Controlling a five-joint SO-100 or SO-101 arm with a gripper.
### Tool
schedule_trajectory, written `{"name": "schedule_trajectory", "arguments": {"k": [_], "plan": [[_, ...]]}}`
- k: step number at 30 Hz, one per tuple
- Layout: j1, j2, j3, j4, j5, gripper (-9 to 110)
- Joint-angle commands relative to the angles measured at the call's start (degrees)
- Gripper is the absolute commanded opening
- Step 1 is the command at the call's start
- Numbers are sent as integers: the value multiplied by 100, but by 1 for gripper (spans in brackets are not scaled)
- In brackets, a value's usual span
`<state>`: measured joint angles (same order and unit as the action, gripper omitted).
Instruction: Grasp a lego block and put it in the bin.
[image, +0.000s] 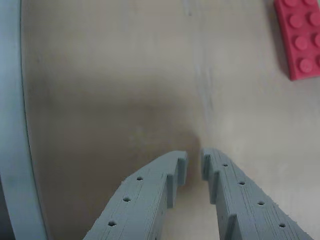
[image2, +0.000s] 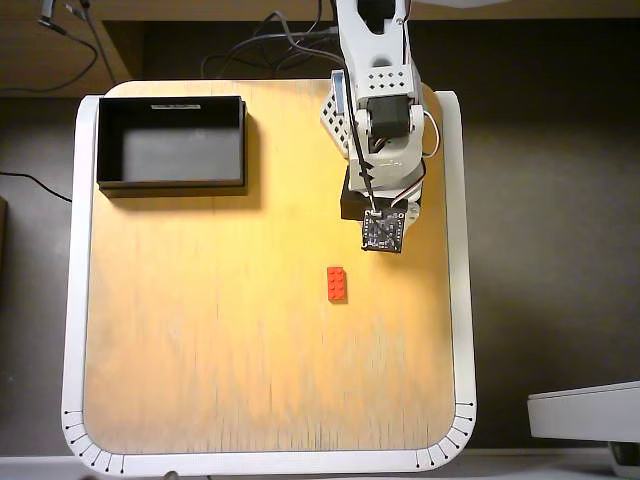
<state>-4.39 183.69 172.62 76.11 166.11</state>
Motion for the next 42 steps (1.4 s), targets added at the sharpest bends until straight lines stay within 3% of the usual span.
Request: {"name": "schedule_trajectory", "arguments": {"k": [1, 11, 16, 19, 28, 37, 42], "plan": [[-88, 527, 923, 26, 18, 0], [62, 501, 914, 0, 835, 0], [185, 299, 650, -686, 1072, 0], [290, -352, 9, -1195, 1143, 0], [905, -3138, -2786, -1151, 1380, 1], [2021, -4307, -4570, -580, 2329, 6], [2435, -4816, -4790, -439, 2900, 11]]}}
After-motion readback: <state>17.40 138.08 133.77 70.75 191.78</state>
